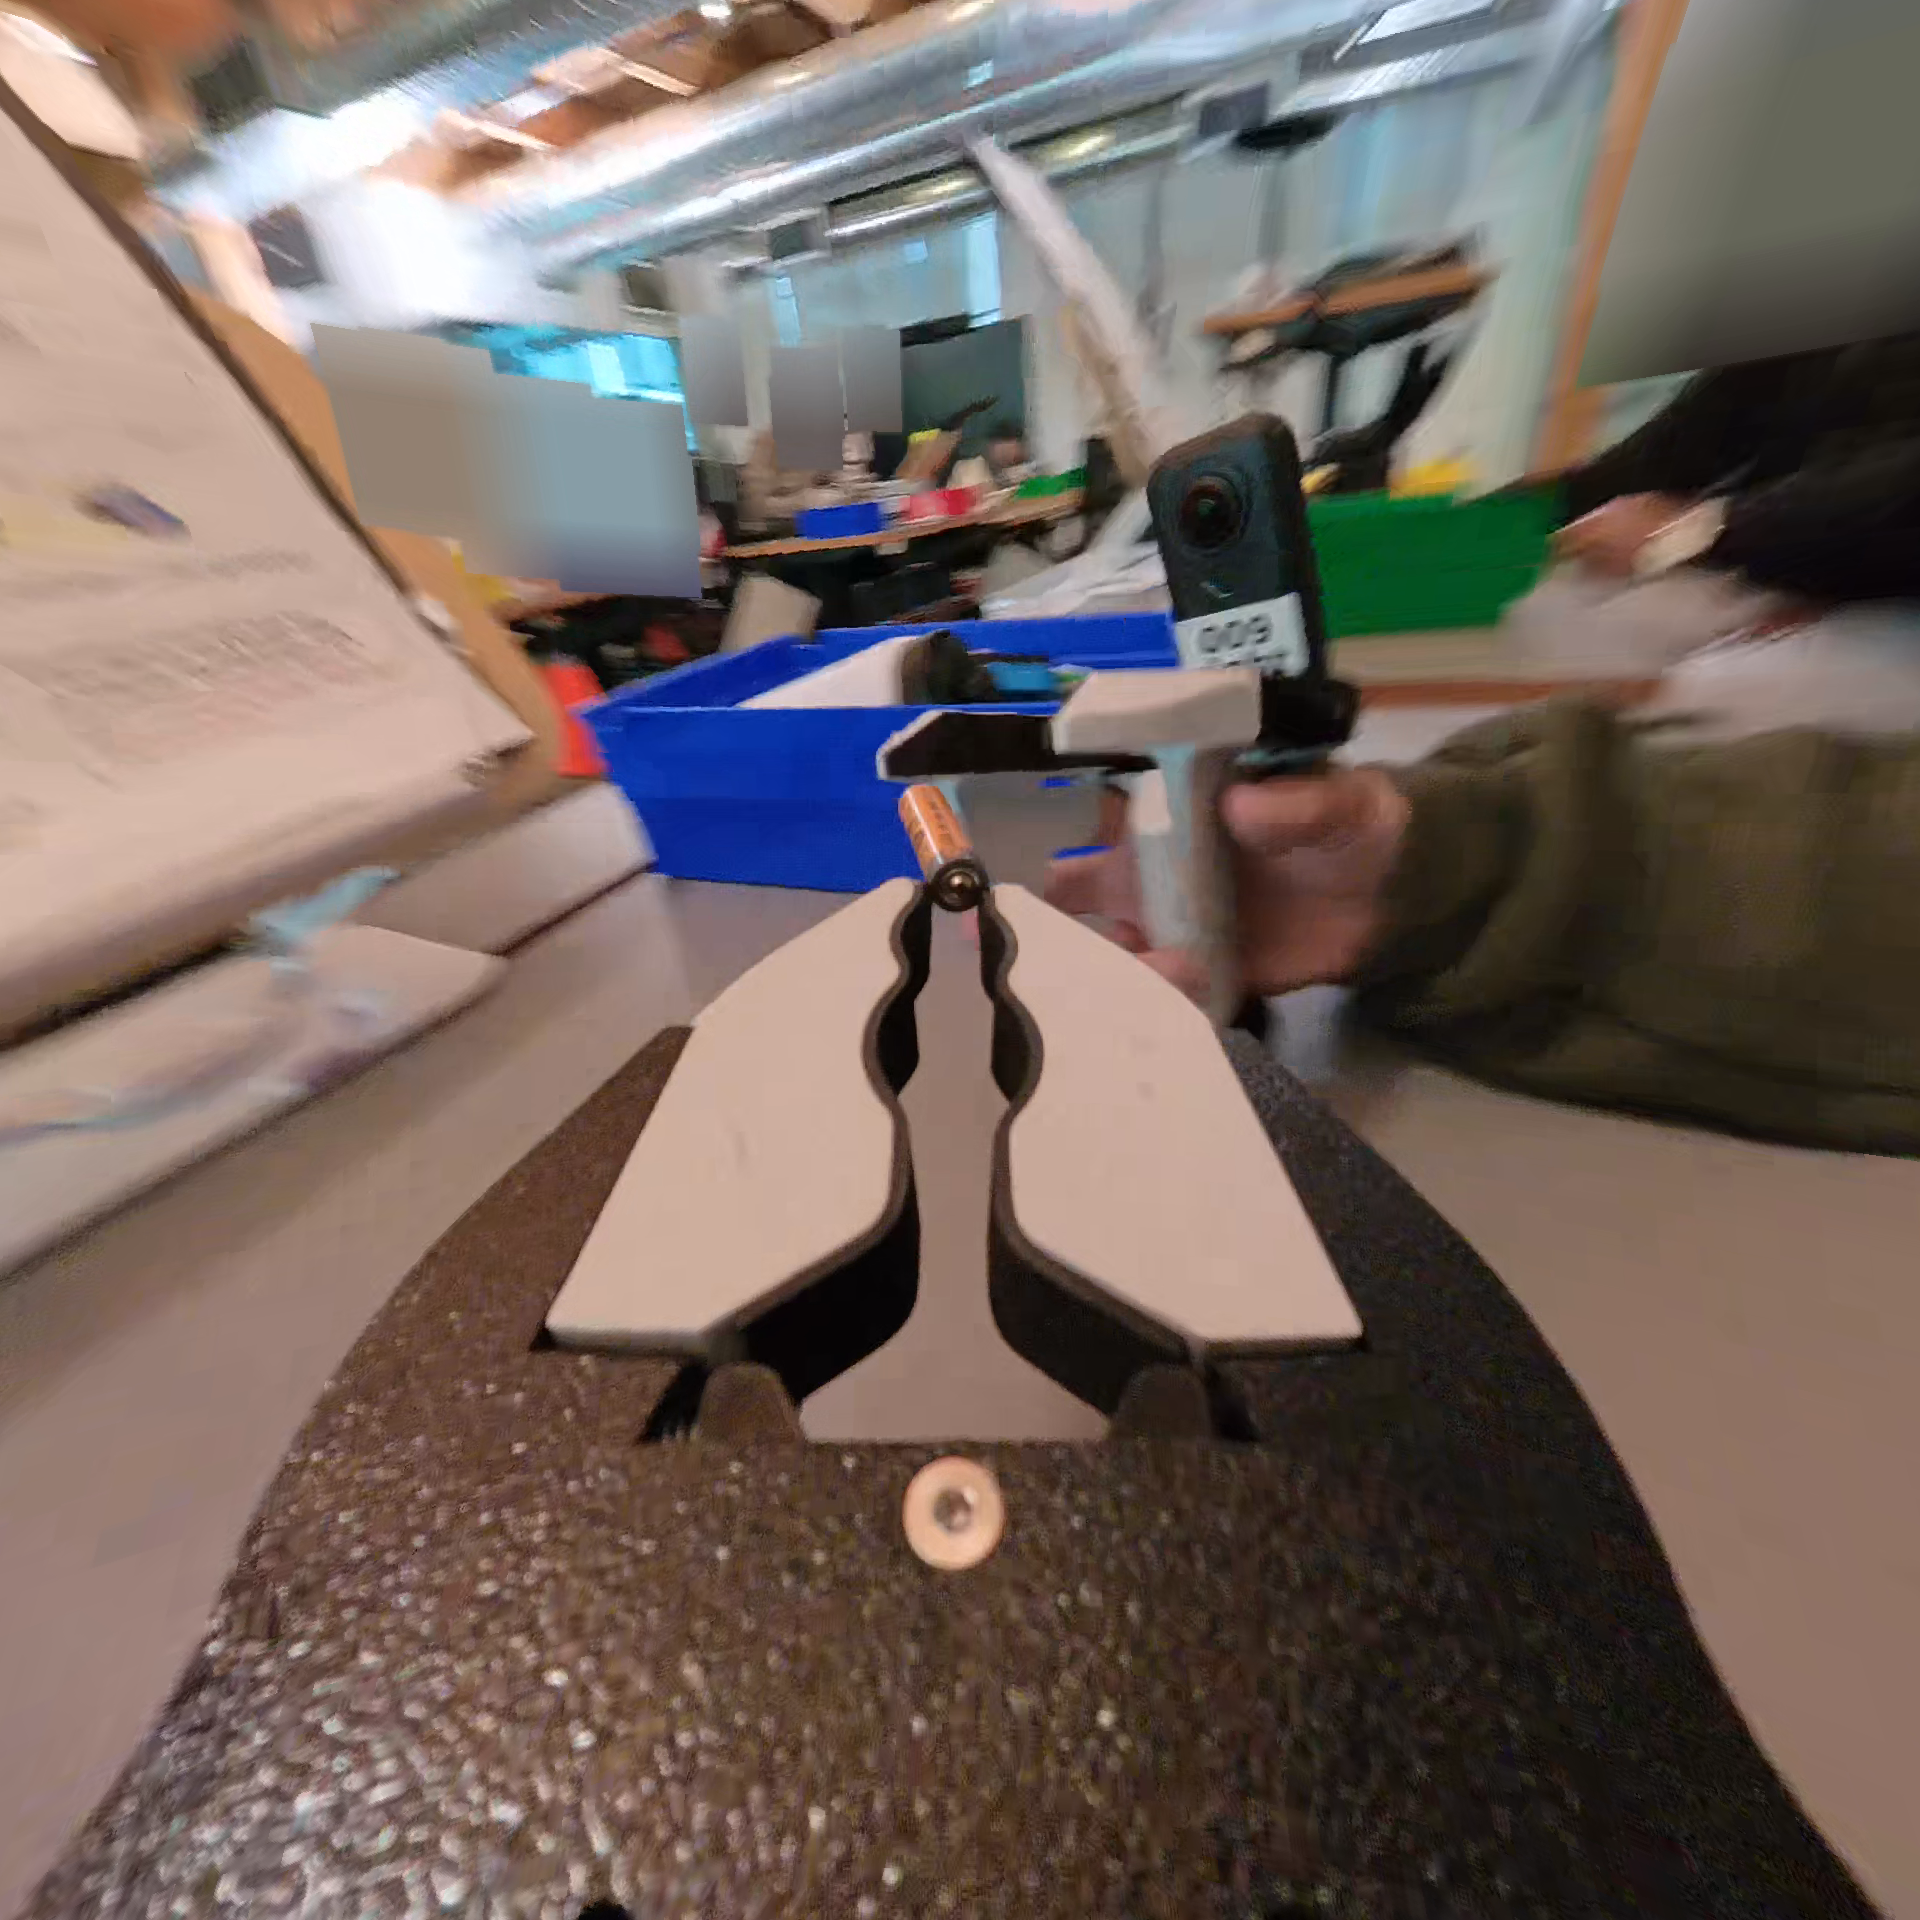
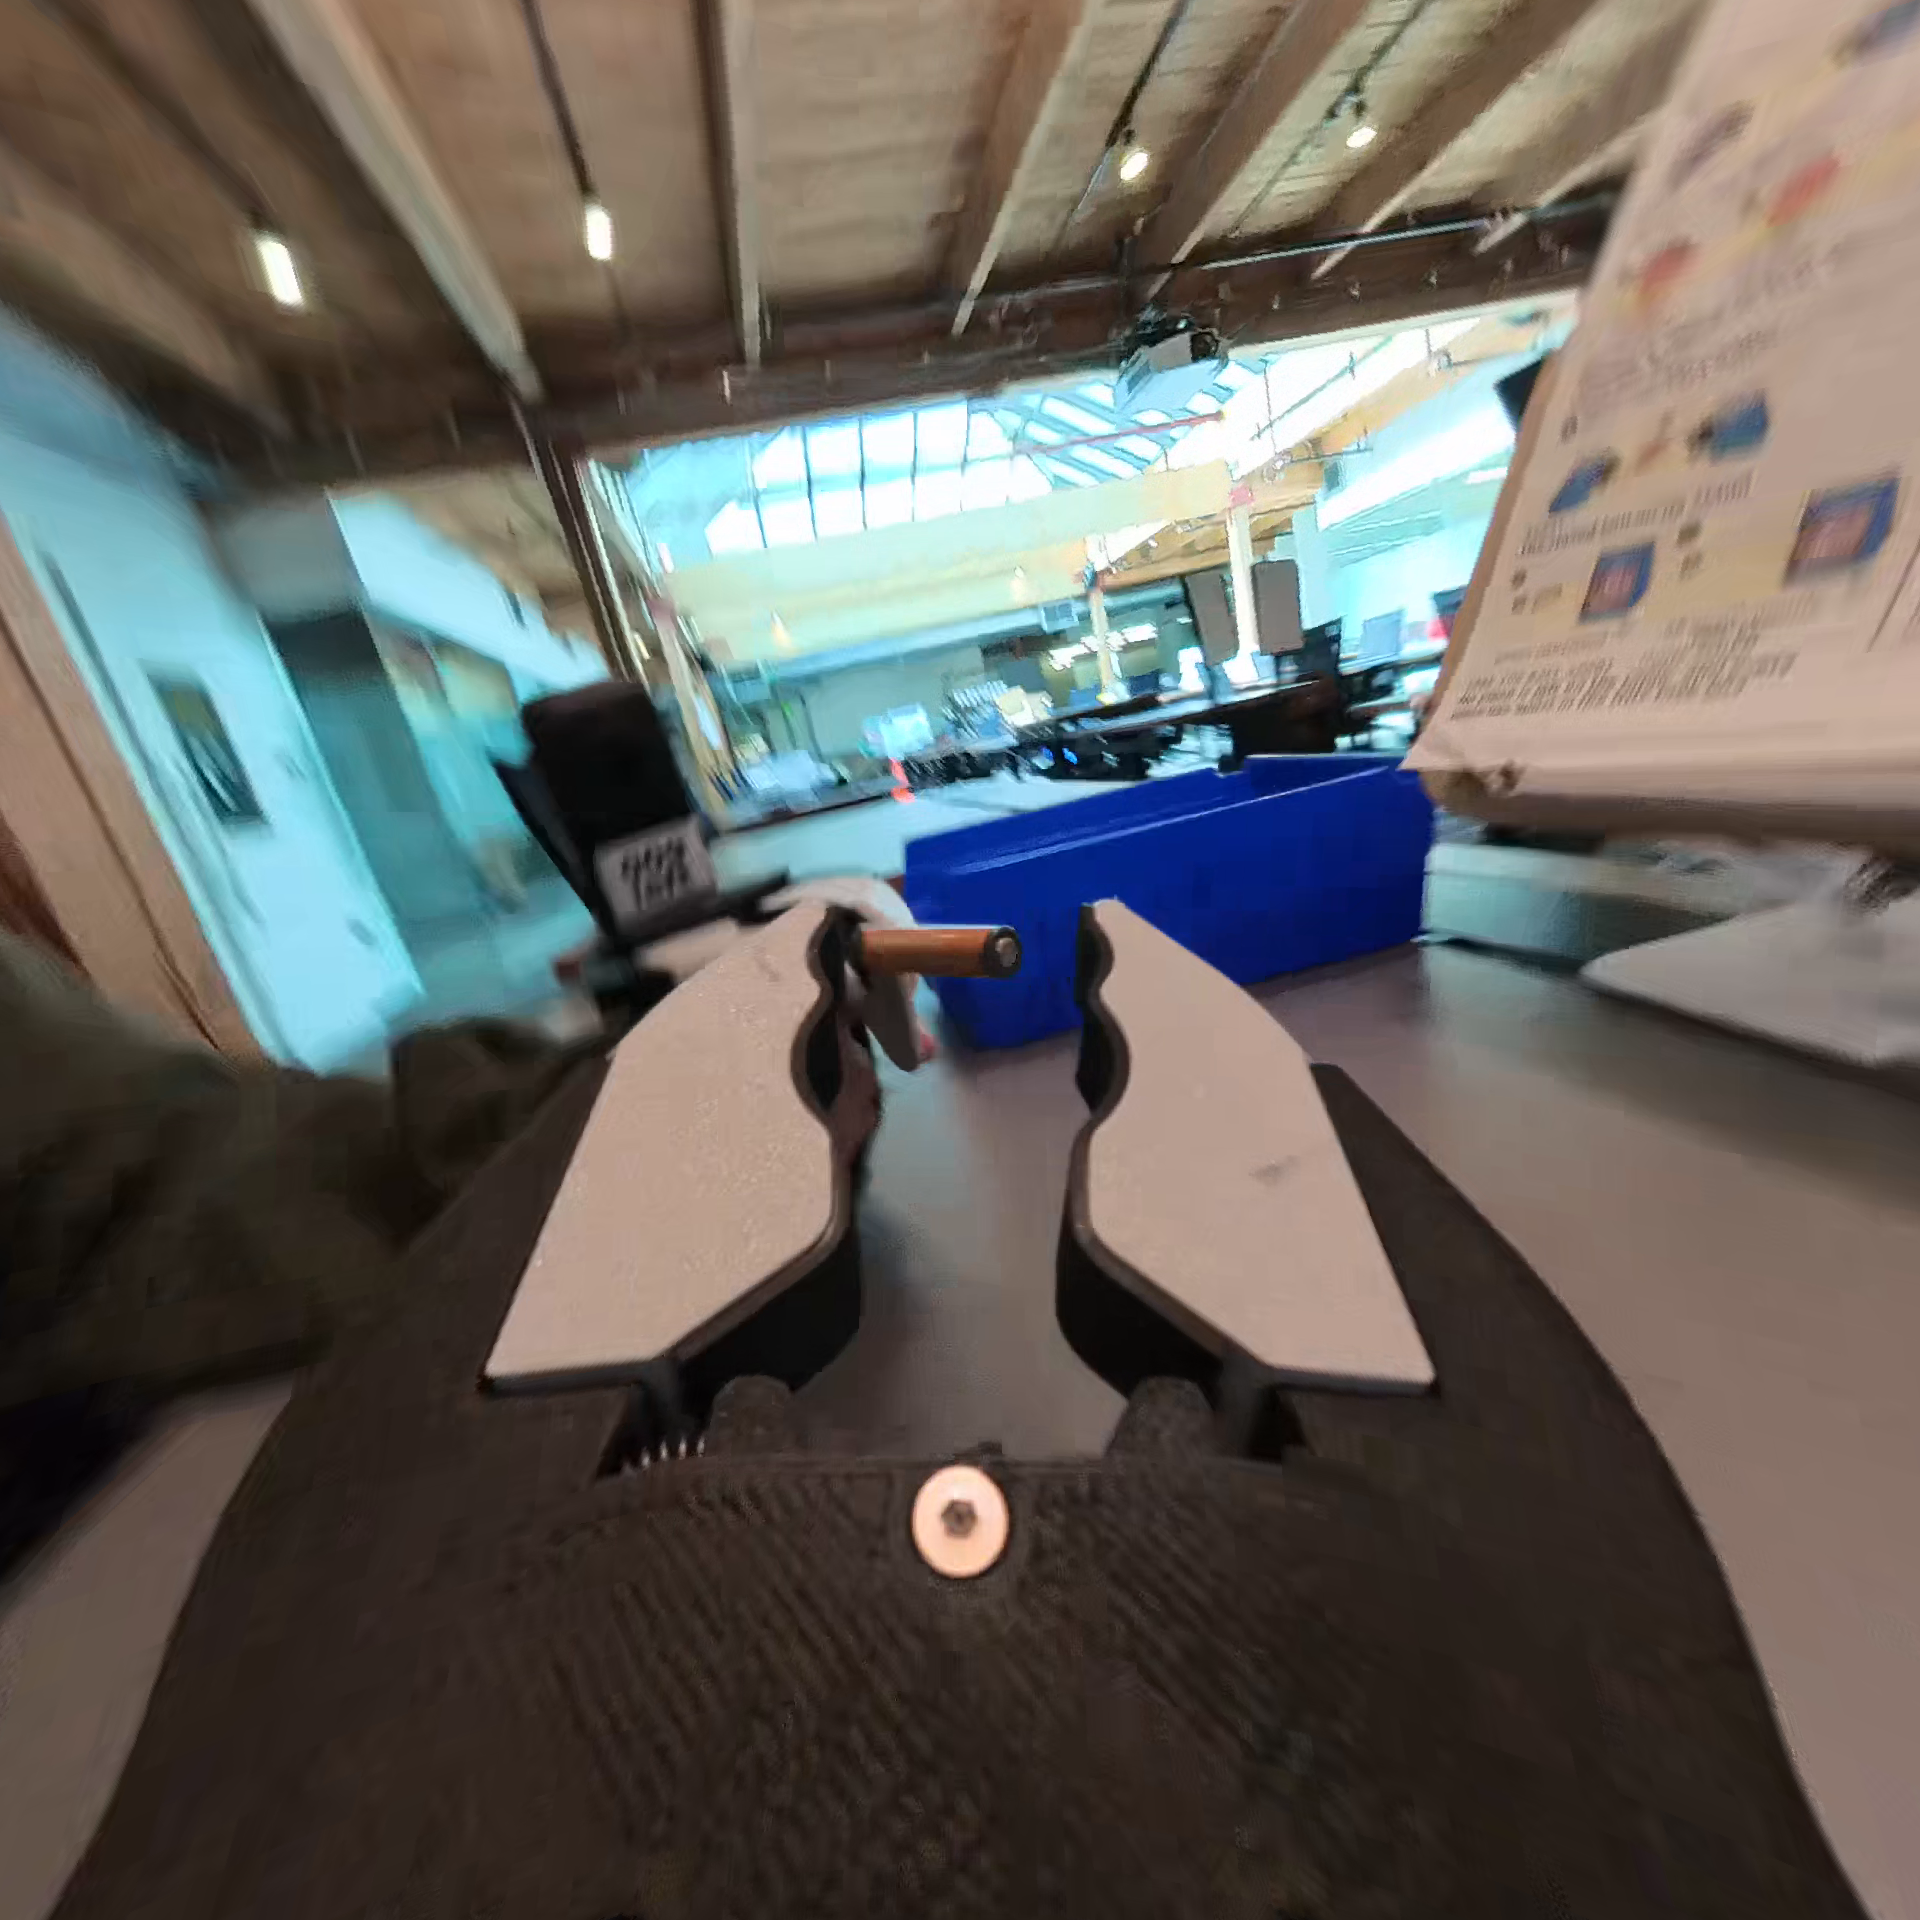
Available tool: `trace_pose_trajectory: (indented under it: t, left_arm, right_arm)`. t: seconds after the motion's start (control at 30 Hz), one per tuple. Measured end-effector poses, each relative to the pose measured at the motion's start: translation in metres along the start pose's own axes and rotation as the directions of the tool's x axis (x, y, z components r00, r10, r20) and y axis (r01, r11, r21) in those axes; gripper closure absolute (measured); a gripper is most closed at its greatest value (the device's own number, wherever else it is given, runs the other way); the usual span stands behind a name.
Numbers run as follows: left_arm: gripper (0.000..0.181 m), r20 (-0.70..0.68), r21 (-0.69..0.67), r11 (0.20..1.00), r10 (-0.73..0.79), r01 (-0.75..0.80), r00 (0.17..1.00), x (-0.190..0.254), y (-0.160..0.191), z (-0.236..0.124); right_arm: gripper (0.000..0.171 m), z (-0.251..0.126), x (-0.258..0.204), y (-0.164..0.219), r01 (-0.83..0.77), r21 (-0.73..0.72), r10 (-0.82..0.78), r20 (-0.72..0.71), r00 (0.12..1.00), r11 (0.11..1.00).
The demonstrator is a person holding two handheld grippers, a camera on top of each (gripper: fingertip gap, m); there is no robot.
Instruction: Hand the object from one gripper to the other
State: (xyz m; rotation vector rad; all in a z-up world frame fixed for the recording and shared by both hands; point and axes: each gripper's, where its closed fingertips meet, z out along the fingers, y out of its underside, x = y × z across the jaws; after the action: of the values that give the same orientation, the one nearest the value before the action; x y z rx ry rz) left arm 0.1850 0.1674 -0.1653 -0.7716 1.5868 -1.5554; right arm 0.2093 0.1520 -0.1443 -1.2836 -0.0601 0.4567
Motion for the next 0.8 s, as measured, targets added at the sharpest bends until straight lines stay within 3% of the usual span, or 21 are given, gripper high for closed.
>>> trace_pose_trajectory:
  t: [0.07,0.17,0.23,0.37,0.63,0.73,0.8]
  left_arm:
    - [0.173,-0.093,-0.006,0.984,-0.178,0.178,0.98,-0.002,0.002,-0.007]
    - [0.173,-0.229,-0.089,0.904,-0.426,0.417,0.875,0.001,0.008,-0.013]
    - [0.173,-0.297,-0.144,0.838,-0.544,0.527,0.785,0.008,0.01,-0.016]
    - [0.173,-0.336,-0.183,0.72,-0.686,0.669,0.646,0.009,0.006,-0.019]
    - [0.174,-0.342,-0.23,0.614,-0.777,0.755,0.528,0.01,0.009,-0.019]
    - [0.174,-0.322,-0.214,0.639,-0.76,0.739,0.564,0.007,0.011,-0.019]
    - [0.172,-0.278,-0.179,0.709,-0.701,0.682,0.656,0.001,0.014,-0.017]
  right_arm:
    - [0.124,-0.005,-0.006,0.011,0.276,-0.122,-0.277,0.009,0.961,0.953]
    - [0.122,-0.004,-0.008,0.022,0.594,-0.248,-0.609,0.021,0.793,0.765]
    - [0.121,0.001,-0.008,0.02,0.72,-0.269,-0.749,-0.01,0.662,0.64]
    - [0.13,0.007,-0.016,0.041,0.861,-0.337,-0.888,0.126,0.441,0.38]
    - [0.16,0.012,-0.012,0.042,0.899,-0.369,-0.947,0.124,0.297,0.234]
    - [0.161,0.012,-0.01,0.045,0.882,-0.407,-0.936,0.146,0.319,0.237]
    - [0.161,0.011,-0.007,0.047,0.858,-0.434,-0.919,0.145,0.367,0.274]
